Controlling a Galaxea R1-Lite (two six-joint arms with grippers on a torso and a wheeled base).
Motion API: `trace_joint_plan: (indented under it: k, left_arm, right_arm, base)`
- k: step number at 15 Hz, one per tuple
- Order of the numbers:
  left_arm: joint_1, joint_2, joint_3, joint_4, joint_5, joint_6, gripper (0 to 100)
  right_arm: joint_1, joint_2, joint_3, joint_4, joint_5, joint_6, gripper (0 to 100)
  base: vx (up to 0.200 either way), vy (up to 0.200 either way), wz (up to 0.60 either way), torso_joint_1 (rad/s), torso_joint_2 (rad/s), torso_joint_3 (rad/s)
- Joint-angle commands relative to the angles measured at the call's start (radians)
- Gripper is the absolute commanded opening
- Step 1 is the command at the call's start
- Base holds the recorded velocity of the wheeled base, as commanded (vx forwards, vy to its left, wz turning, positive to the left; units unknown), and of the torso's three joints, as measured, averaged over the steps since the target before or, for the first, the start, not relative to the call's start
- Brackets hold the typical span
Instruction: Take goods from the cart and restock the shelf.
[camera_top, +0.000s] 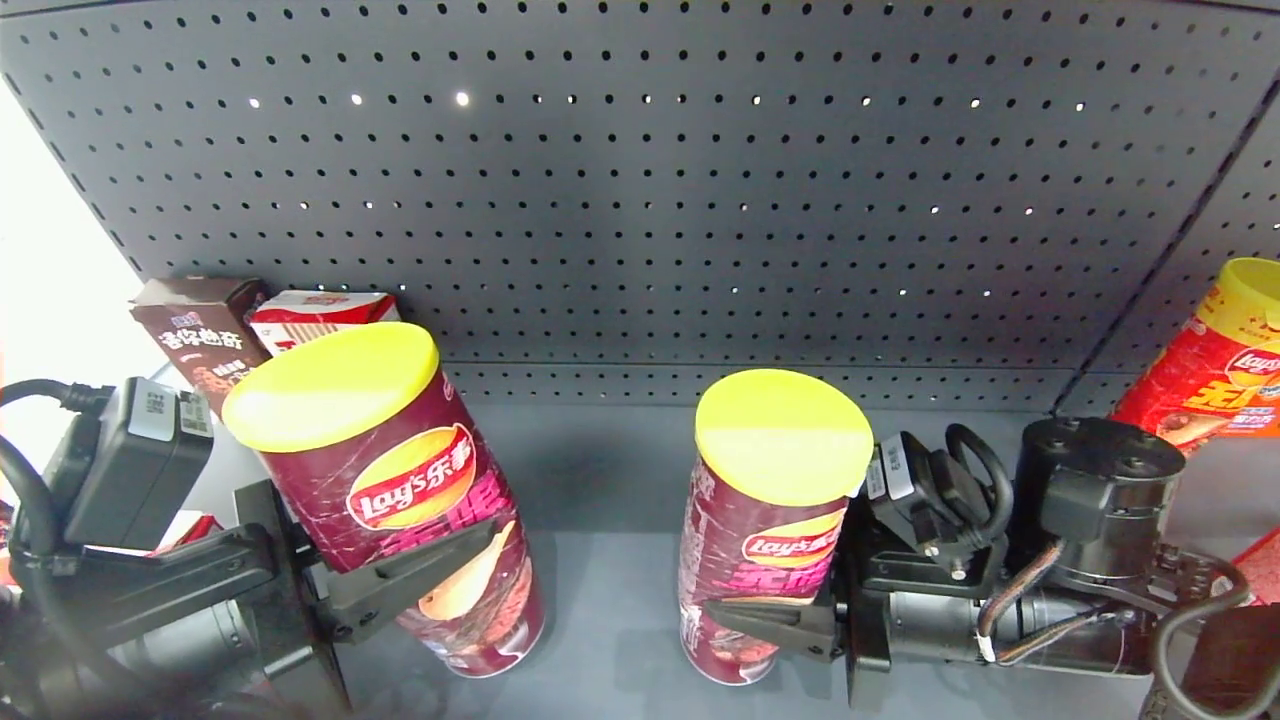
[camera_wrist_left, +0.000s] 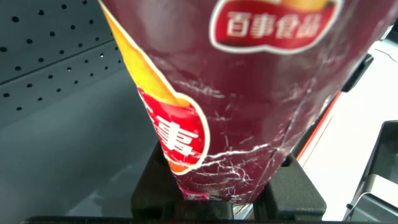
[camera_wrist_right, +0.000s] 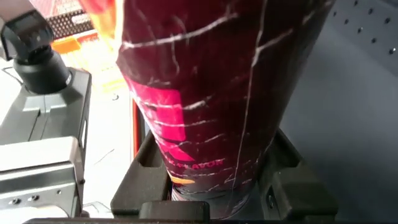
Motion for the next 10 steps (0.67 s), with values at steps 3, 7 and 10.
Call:
trace_joint_plan:
  k: [3,7,10]
  left_arm:
    - [0.000,-0.007,0.008,0.000,0.000,0.000,0]
    - [0.000,-0.010,0.010,0.000,0.000,0.000,0]
    - [0.000,-0.012,0.010,0.000,0.000,0.000,0]
  right_arm:
    - [-0.004,0.028,0.008,-0.002,0.002,-0.006,0]
    - [-0.017,0.051,-0.006,-0.002,0.004,-0.016,0]
    - [-0.017,0.045,0.003,-0.002,-0.001,-0.034,100]
  base:
    - [0.000,0.000,0.00,0.000,0.00,0.000]
    - [0.000,0.000,0.00,0.000,0.00,0.000]
    - [0.000,0.000,0.00,0.000,0.00,0.000]
